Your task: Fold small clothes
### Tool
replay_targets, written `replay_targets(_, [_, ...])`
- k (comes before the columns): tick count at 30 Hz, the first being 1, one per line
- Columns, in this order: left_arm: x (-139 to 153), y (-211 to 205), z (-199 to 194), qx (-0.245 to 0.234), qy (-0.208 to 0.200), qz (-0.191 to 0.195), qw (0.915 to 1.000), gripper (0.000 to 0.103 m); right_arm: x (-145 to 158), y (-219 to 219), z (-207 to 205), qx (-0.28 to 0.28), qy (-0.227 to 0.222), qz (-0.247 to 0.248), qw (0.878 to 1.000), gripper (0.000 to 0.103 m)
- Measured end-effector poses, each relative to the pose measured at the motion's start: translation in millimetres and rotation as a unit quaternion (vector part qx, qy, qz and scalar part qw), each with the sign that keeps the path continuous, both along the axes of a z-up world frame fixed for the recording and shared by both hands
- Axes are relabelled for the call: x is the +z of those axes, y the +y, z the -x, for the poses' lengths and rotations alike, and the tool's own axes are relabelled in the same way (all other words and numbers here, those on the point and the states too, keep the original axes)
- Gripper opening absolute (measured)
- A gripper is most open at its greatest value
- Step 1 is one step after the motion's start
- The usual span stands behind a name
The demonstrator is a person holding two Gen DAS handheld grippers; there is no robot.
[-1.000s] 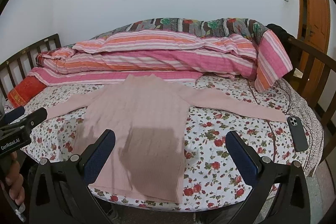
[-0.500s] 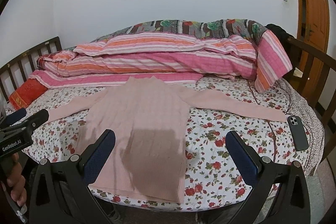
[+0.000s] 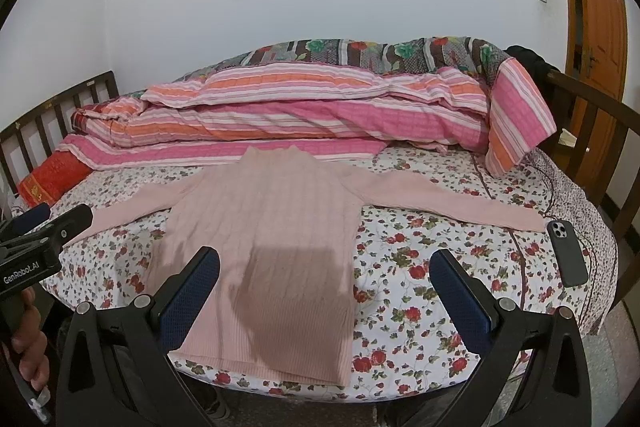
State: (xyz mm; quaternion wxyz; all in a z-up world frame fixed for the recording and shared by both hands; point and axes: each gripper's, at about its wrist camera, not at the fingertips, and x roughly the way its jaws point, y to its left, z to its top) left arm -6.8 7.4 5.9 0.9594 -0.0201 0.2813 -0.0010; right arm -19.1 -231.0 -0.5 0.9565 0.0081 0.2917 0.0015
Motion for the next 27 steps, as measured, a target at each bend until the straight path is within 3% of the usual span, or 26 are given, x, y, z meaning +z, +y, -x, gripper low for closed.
replay_targets(27, [3.8,0.5,2.3,-0.004,-0.011,0.001,0.9999,0.103,1.2,1.1,4.1,0.001,-0.003,-0.002,1.000,0.103])
